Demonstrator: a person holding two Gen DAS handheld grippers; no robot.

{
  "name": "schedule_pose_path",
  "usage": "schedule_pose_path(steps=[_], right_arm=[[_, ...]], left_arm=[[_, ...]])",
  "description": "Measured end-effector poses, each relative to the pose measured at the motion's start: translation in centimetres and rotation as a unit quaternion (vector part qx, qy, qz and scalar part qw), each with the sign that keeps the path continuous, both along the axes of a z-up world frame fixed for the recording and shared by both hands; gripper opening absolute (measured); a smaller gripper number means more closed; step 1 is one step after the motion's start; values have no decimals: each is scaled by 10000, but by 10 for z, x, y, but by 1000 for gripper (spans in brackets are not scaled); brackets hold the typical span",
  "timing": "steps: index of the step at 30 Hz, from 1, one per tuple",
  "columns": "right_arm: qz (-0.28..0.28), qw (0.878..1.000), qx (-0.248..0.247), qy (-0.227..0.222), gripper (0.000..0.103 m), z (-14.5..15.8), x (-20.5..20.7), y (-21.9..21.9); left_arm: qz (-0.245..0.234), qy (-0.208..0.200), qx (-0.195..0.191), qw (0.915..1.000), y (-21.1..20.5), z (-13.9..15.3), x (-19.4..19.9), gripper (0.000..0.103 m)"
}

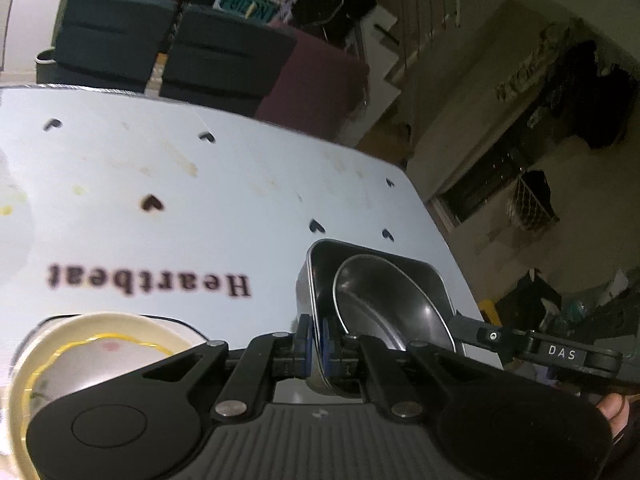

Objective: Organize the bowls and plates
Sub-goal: 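Carry the nested container toward the cream bowl on the white plate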

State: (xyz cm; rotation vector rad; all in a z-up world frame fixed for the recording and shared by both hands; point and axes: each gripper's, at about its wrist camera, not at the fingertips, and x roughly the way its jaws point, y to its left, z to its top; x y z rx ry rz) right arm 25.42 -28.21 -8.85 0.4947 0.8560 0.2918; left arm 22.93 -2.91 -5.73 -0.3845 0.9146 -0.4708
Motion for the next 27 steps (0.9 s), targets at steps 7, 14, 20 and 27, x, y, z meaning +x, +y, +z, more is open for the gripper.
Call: schedule_pose_path(steps=[7, 14, 20, 27], right_arm=[[211, 9994, 198, -167, 8, 14, 0, 25], [448, 9982, 241, -320, 8, 20, 3, 65], [671, 9968, 255, -346, 8, 22, 8, 85], [891, 9956, 236, -168, 8, 16, 4, 109]], left_arm=[[257, -251, -180, 9992, 39, 21, -26, 5], [483, -342, -237, 9980, 74, 31, -48, 5], [610, -341, -245, 9973, 101, 30, -65, 5], [765, -229, -102, 9968, 127, 20, -79, 5]])
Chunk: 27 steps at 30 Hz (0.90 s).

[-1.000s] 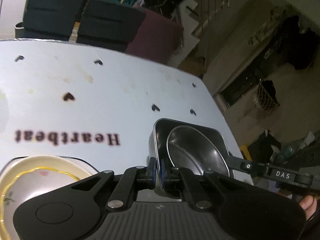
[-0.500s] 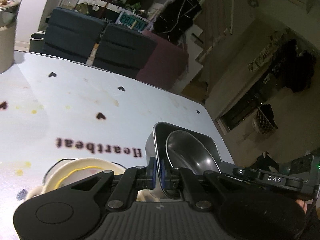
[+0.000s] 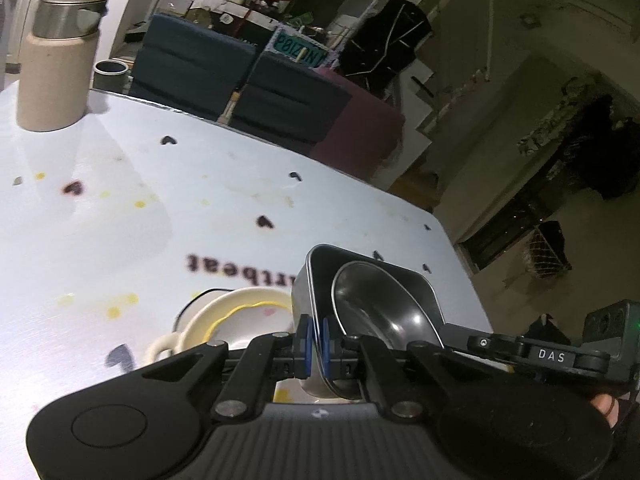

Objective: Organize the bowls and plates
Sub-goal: 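Carry the nested container toward the cream bowl on the white plate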

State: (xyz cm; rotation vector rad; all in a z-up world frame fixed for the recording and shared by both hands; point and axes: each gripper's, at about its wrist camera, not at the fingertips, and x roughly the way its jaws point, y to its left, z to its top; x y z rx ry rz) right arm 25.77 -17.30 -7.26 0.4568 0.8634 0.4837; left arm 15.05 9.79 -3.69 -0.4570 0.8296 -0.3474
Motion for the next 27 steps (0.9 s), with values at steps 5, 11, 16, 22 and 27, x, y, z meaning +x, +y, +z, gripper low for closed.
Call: schedule_pose_path(steps=[5, 11, 16, 22, 27], right_arm=[[123, 9998, -55, 158, 8, -5, -3, 16], [241, 9991, -155, 315, 8, -13, -4, 30], [353, 9976, -294, 524, 8, -20, 0, 38], [418, 9952, -497, 736, 8, -26, 2, 46], [421, 9942, -576, 800, 8, -28, 6, 51]], left_arm=[[57, 110, 50, 9999, 14, -9, -6, 5], [56, 300, 153, 9994, 22, -22, -5, 5], [2, 459, 207, 9987, 25, -32, -2, 5], [-14, 567, 252, 9981, 26, -42, 1, 5], [-17, 604, 312, 9977, 27, -46, 3, 5]])
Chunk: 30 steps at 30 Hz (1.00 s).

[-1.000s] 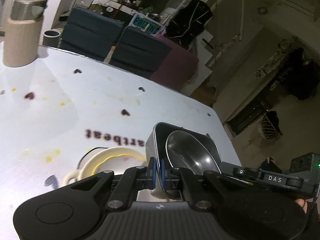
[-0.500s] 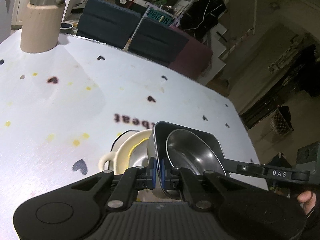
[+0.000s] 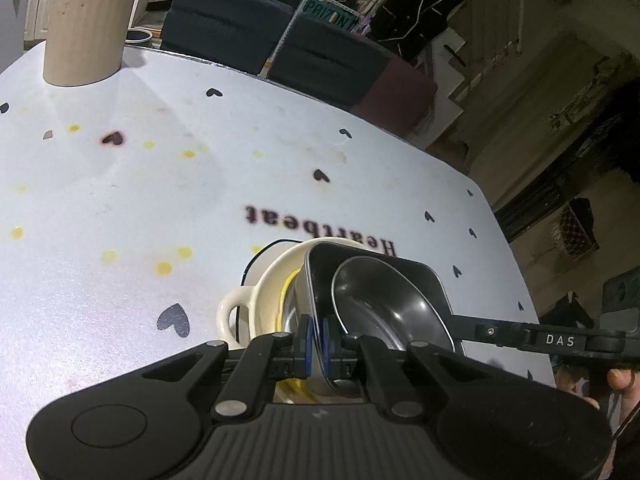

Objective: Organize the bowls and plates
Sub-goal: 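Carry the nested container toward the cream bowl on the white plate, then lower the nested container into the cream bowl and open both grippers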

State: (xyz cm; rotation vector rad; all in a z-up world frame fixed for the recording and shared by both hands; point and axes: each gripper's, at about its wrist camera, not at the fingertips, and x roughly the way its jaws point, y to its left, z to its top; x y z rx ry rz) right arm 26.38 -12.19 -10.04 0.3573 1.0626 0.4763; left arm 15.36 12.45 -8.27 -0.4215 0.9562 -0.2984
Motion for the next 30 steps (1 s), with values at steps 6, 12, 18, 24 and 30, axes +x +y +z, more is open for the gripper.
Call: schedule_pose_path(steps=[6, 12, 18, 24, 30], right_arm=[[-18, 9999, -115, 34, 8, -2, 3, 5], [-67, 9998, -191, 79, 8, -4, 4, 8], [-66, 9996, -257, 99, 9, -5, 6, 12], [-42, 9995, -287, 102, 9, -6, 5, 12], [46, 9994, -331, 126, 9, -8, 4, 13]], left_arm=[[-70, 88, 54, 9999, -3, -7, 2, 5], [-115, 126, 107, 9998, -6, -12, 6, 5], [-127, 152, 126, 9997, -7, -12, 7, 5], [-123, 171, 96, 9997, -6, -13, 8, 6], [-107, 268, 92, 9995, -5, -12, 8, 6]])
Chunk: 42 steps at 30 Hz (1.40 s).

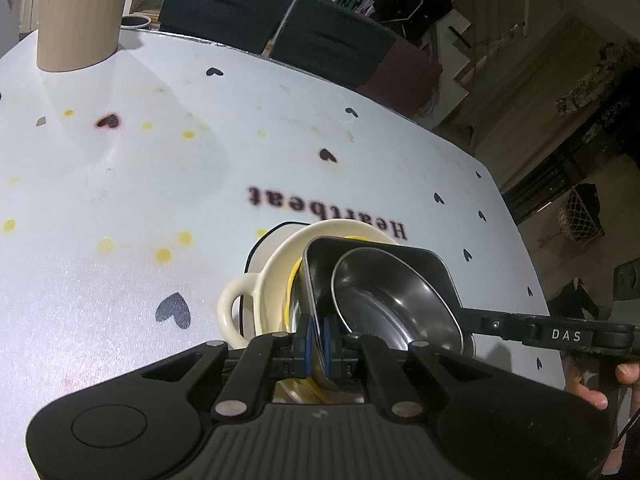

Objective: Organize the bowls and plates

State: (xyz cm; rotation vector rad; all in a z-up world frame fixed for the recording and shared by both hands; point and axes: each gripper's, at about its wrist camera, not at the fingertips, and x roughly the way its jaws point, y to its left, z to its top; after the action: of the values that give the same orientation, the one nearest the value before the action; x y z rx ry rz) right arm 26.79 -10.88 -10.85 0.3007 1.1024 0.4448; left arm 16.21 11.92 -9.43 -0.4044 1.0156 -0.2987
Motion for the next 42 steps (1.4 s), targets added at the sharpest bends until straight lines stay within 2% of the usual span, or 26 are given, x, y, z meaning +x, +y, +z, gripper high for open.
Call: schedule_pose_path(steps=[5, 7, 8, 9, 10, 11, 15, 17, 19, 20, 21, 23, 28, 34, 38, 42], right_arm=[[-127, 9999, 53, 61, 12, 3, -1, -2], [-139, 9999, -11, -83, 12, 9, -4, -1], [-141, 9997, -60, -169, 14, 11, -6, 0], [-146, 9995, -131, -263, 21, 15, -8, 0], [-167, 9991, -200, -339, 28, 19, -11, 0], [-222, 9986, -243, -408, 31, 23, -13, -2], [-496, 9962, -118, -700, 49, 43, -22, -14], [-591, 9946, -34, -849, 56, 53, -28, -21], [-648, 9931, 18, -982, 64, 64, -35, -24], [-651, 9923, 9, -1049, 67, 68, -38, -26], [-659, 9910, -46, -1164, 74, 74, -42, -26], [-637, 9873, -171, -1442, 81, 85, -53, -26], [-568, 9771, -335, -2025, 103, 107, -81, -22], [-546, 9639, -522, -2555, 103, 116, -120, -20], [-727, 9588, -624, -2675, 103, 112, -140, -22], [-848, 9548, -731, -2754, 103, 104, -158, -23]], left_arm=[[38, -119, 116, 9999, 1, 10, -5, 7], [71, -150, 193, 9997, 2, 16, -9, 9], [96, -189, 231, 9995, 2, 20, -11, 14], [121, -231, 251, 9993, 3, 24, -13, 17], [153, -296, 266, 9991, 4, 30, -15, 23], [165, -367, 275, 9988, 4, 36, -18, 28], [213, -705, 384, 9965, 3, 61, -29, 44], [256, -856, 443, 9950, 1, 74, -36, 67], [277, -1051, 470, 9930, -1, 87, -43, 82], [269, -1144, 461, 9920, -2, 93, -46, 86], [266, -1221, 458, 9911, -3, 99, -49, 89], [287, -1411, 465, 9885, -6, 110, -57, 101], [413, -1755, 814, 9802, -12, 126, -76, 103], [642, -2148, 1336, 9654, -15, 134, -108, 103], [574, -2256, 1317, 9636, -17, 130, -126, 103], [444, -2310, 1565, 9593, -26, 122, -141, 103]])
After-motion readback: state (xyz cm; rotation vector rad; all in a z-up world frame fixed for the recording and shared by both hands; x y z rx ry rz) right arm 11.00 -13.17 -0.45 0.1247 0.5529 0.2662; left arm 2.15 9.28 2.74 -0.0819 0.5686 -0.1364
